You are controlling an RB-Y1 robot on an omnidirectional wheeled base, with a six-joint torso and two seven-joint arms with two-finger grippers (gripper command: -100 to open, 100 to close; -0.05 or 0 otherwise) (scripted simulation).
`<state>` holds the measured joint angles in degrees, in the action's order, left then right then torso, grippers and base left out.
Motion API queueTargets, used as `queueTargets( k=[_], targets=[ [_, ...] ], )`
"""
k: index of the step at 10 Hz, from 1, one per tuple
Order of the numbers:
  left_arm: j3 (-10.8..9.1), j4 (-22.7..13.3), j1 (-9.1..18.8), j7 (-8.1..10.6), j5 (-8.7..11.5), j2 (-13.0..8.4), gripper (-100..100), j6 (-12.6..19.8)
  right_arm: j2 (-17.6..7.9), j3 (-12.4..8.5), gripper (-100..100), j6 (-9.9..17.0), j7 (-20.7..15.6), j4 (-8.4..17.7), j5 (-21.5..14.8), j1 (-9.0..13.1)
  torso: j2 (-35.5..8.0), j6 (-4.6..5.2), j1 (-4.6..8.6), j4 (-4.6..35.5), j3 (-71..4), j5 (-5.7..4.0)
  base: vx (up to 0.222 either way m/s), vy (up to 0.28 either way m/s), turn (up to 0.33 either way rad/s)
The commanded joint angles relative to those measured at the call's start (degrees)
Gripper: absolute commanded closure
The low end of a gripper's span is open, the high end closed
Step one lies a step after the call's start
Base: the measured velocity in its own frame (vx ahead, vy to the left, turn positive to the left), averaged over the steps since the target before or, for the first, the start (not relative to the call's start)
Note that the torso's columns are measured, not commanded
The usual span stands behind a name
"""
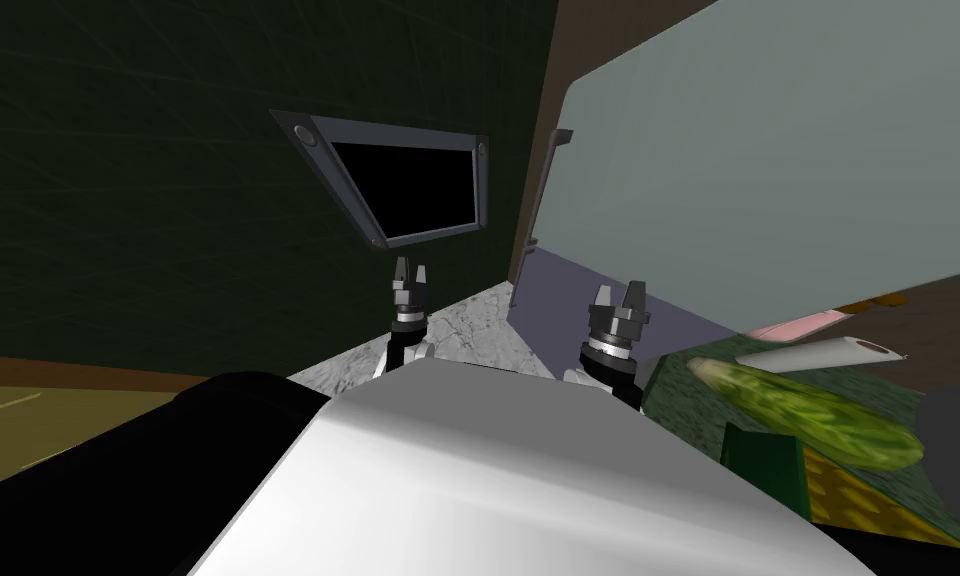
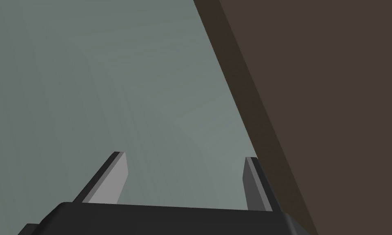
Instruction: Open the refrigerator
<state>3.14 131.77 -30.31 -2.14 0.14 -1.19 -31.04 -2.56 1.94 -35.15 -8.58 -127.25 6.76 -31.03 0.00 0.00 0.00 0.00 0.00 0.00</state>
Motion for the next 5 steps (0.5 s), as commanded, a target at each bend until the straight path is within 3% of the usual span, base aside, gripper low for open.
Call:
queueTargets(
  k=[1,5],
  targets=[
    [0.00,0.00,0.00,0.00,0.00,0.00,0,0.00,0.00,0.00,0,0.00,0.00,0.00,0.00,0.00,-2.32,0.00,0.00,2.35,-4.67,0.00,0.000,0.000,0.000],
    [0.00,0.01,0.00,0.00,0.00,0.00,0,0.00,0.00,0.00,0,0.00,0.00,-0.01,0.00,0.00,-18.45,0.00,0.00,18.46,-36.92,0.00,0.000,0.000,0.000]
  ],
)
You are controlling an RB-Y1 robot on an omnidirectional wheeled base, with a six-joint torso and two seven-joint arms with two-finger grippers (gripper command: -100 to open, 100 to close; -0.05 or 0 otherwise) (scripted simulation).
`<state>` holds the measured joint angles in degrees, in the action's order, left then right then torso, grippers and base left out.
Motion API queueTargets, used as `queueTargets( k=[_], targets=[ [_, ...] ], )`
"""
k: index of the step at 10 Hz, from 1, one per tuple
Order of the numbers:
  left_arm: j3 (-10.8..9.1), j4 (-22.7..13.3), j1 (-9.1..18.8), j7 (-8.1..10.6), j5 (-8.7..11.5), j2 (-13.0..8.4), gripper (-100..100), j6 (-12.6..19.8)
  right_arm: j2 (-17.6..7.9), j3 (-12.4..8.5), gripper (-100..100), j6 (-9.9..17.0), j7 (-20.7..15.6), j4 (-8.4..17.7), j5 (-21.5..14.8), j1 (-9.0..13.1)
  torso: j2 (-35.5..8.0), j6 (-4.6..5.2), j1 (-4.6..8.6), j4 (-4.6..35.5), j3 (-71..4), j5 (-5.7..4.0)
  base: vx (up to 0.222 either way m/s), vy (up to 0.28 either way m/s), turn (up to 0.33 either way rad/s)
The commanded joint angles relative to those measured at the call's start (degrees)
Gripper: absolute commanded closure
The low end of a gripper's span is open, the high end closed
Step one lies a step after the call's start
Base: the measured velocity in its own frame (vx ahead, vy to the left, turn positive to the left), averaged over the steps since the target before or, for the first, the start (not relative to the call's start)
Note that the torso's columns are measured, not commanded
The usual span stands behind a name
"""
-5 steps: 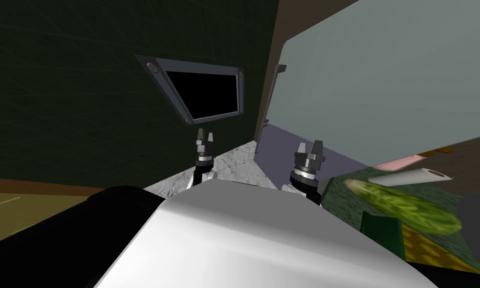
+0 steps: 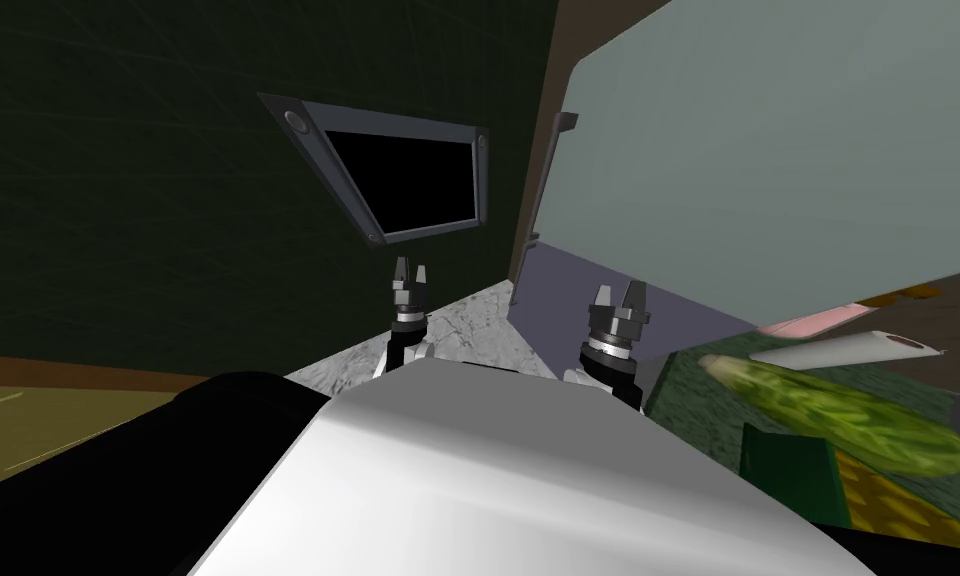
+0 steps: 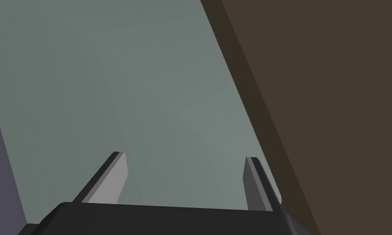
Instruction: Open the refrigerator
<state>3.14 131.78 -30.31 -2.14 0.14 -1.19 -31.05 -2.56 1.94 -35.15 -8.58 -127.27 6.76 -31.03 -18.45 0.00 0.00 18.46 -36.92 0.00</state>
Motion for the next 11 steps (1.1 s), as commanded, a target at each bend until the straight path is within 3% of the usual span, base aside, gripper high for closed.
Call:
queueTargets(
  k=[1,4,5,7,11],
  targets=[
    [0.00,0.00,0.00,0.00,0.00,0.00,0,0.00,0.00,0.00,0,0.00,0.00,0.00,0.00,0.00,-4.24,0.00,0.00,4.23,-8.44,0.00,0.000,0.000,0.000],
    [0.00,0.00,0.00,0.00,0.00,0.00,0,0.00,0.00,0.00,0,0.00,0.00,0.00,0.00,0.00,-16.93,0.00,0.00,16.92,-33.81,0.00,0.000,0.000,0.000],
    [0.00,0.00,0.00,0.00,0.00,0.00,0,0.00,-2.57,-0.94,-100,-0.15,-0.73,-0.21,-0.92,-0.06,-21.16,0.00,0.00,21.14,-42.27,0.00,0.047,0.002,-0.041],
    [0.00,-0.02,-0.02,0.00,0.00,0.00,0,0.00,-4.79,-2.29,-100,-0.37,-1.77,-0.54,-2.24,-0.16,-23.45,0.00,-0.03,23.54,-47.45,0.01,0.086,0.020,-0.038],
    [0.00,-0.02,-0.02,0.00,0.00,0.00,0,0.00,-9.23,-6.28,-100,-1.07,-4.89,-1.74,-6.15,-0.50,-23.80,0.00,0.02,23.82,-47.66,-0.01,0.123,0.016,-0.053]
  ],
)
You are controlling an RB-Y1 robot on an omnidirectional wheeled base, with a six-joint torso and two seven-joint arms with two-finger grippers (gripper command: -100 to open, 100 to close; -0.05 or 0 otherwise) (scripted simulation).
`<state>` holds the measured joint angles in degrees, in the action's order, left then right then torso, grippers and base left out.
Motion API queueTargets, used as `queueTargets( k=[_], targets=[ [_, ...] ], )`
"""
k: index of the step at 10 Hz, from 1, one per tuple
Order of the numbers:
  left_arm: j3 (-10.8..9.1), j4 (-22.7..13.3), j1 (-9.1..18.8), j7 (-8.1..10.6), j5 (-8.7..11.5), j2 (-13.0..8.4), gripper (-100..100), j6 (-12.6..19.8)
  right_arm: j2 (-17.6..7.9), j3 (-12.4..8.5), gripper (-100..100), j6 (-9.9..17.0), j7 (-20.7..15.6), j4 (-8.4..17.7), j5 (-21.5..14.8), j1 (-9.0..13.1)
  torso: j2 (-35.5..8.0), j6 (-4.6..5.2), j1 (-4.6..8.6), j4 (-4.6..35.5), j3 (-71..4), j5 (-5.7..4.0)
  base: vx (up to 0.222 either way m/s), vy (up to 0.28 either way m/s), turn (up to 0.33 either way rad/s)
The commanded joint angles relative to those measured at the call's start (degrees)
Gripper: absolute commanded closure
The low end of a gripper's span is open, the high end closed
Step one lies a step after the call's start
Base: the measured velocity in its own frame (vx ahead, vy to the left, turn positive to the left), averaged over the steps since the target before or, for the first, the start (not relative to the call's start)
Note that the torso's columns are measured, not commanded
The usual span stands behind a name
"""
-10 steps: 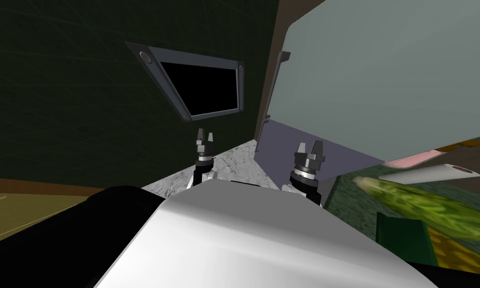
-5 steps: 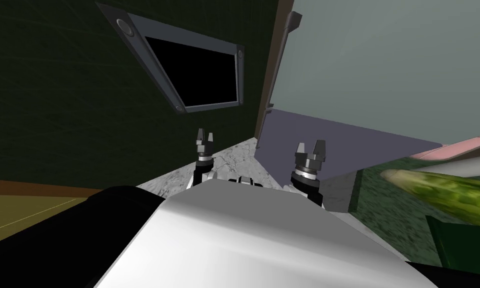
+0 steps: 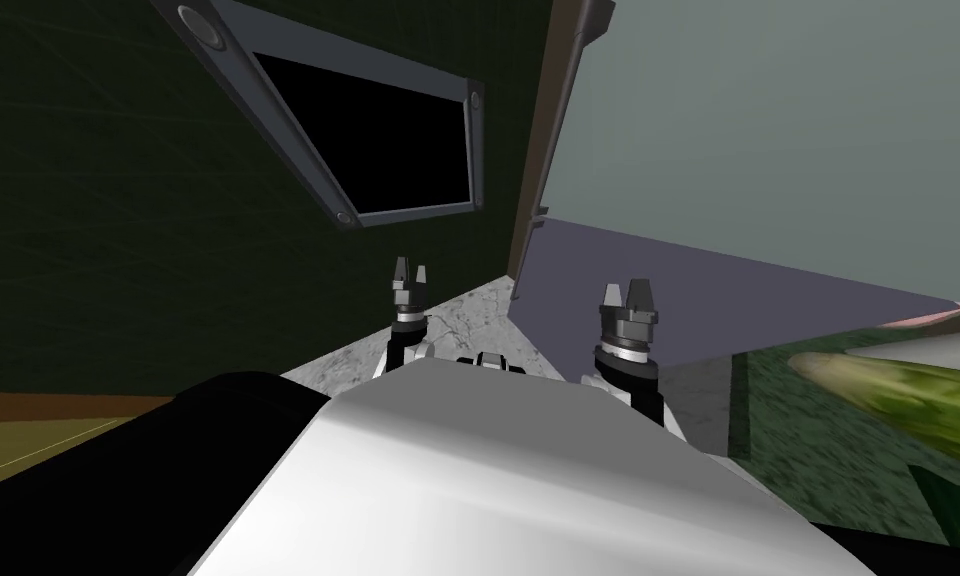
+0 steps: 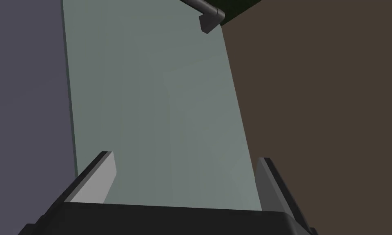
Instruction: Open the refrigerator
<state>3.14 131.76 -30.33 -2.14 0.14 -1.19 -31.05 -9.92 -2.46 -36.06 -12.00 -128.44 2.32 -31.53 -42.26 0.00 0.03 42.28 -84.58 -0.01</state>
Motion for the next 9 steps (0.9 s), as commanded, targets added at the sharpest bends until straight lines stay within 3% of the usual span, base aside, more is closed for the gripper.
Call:
queueTargets(
  k=[1,9],
  targets=[
    [0.00,0.00,0.00,0.00,0.00,0.00,0,0.00,-3.03,-3.08,-100,-0.38,-2.41,-0.96,-2.88,-0.11,0.00,0.00,-0.04,0.00,0.00,0.01,0.128,0.039,-0.070],
    [0.00,0.00,0.00,0.00,0.00,0.00,0,0.00,-13.40,-14.29,-100,-2.49,-11.20,-4.77,-13.84,-1.18,-0.08,0.00,-0.03,0.02,0.04,0.01,0.167,0.039,-0.077]
  ],
)
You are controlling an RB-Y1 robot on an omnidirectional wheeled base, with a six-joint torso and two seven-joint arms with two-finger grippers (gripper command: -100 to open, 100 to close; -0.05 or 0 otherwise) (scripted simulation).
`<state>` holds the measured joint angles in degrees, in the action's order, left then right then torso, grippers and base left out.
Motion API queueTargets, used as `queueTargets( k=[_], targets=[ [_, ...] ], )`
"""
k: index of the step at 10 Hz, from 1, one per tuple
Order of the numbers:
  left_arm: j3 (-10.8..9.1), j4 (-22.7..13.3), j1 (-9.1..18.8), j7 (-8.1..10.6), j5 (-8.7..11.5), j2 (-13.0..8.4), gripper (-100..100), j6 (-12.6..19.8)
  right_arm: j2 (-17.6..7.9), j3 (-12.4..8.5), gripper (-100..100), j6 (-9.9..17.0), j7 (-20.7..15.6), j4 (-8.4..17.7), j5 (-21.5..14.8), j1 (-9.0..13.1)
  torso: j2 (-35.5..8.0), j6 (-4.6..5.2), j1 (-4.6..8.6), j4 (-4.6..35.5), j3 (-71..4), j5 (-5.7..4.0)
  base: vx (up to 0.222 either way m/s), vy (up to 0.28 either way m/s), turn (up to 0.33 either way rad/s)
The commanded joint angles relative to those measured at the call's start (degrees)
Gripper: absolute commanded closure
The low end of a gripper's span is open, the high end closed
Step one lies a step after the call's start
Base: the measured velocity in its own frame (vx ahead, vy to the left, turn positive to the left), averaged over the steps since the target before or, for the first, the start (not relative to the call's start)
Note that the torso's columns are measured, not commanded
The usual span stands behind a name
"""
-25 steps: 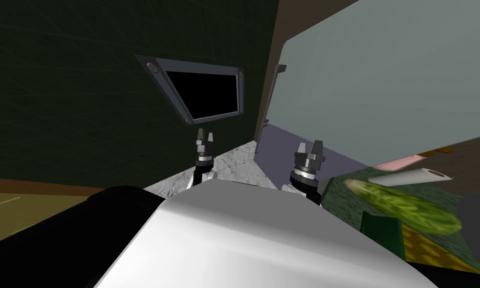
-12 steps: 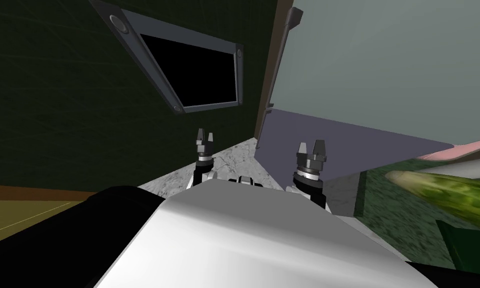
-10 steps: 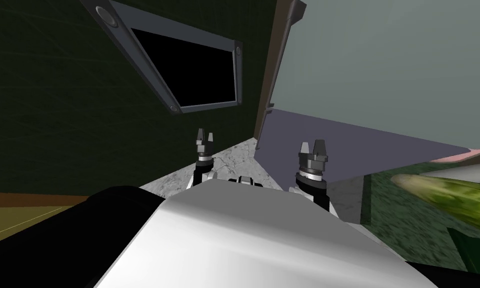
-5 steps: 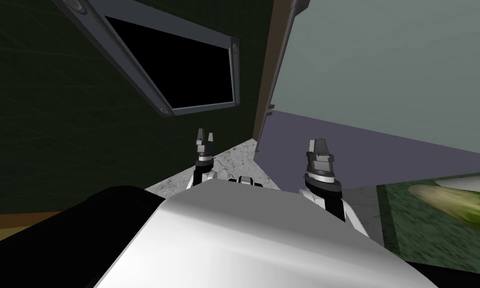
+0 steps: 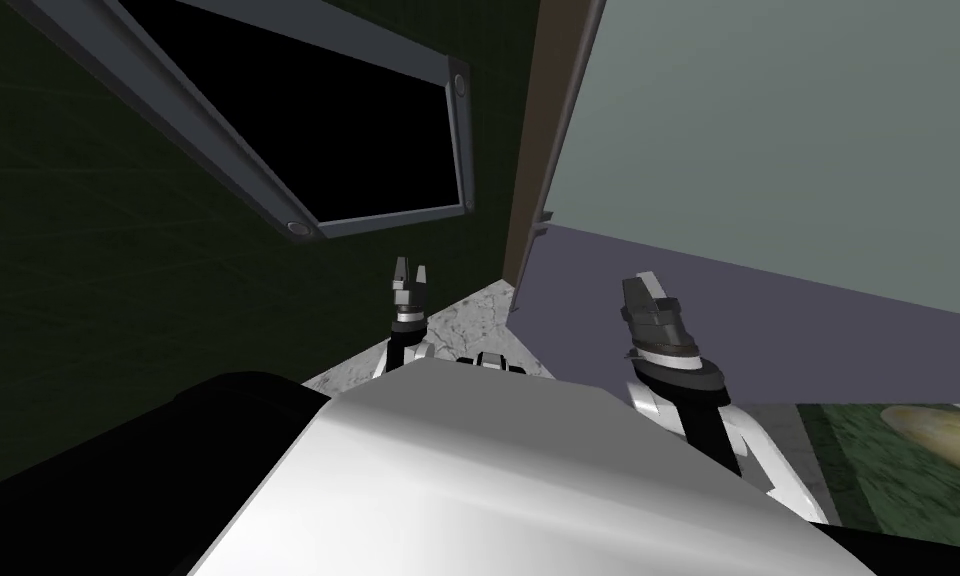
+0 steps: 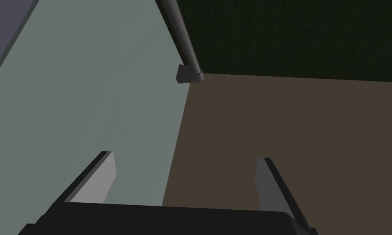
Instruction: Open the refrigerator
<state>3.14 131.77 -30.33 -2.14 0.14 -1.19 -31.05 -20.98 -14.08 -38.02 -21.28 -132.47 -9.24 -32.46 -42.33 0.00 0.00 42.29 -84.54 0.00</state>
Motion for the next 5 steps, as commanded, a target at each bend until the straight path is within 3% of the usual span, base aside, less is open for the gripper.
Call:
queueTargets(
  k=[1,5],
  targets=[
    [0.00,0.00,0.00,0.00,0.00,0.00,0,0.00,-3.74,-4.20,-100,-0.80,-3.11,-1.20,-3.77,-0.38,-0.01,0.01,0.02,0.01,0.02,-0.01,0.195,0.043,-0.083],
    [0.00,0.00,0.00,0.00,0.00,0.00,0,0.00,-9.78,-10.45,-100,-1.77,-7.96,-2.61,-9.91,-0.80,0.05,0.00,-0.01,-0.01,-0.02,0.00,0.201,0.056,-0.081]
  ],
)
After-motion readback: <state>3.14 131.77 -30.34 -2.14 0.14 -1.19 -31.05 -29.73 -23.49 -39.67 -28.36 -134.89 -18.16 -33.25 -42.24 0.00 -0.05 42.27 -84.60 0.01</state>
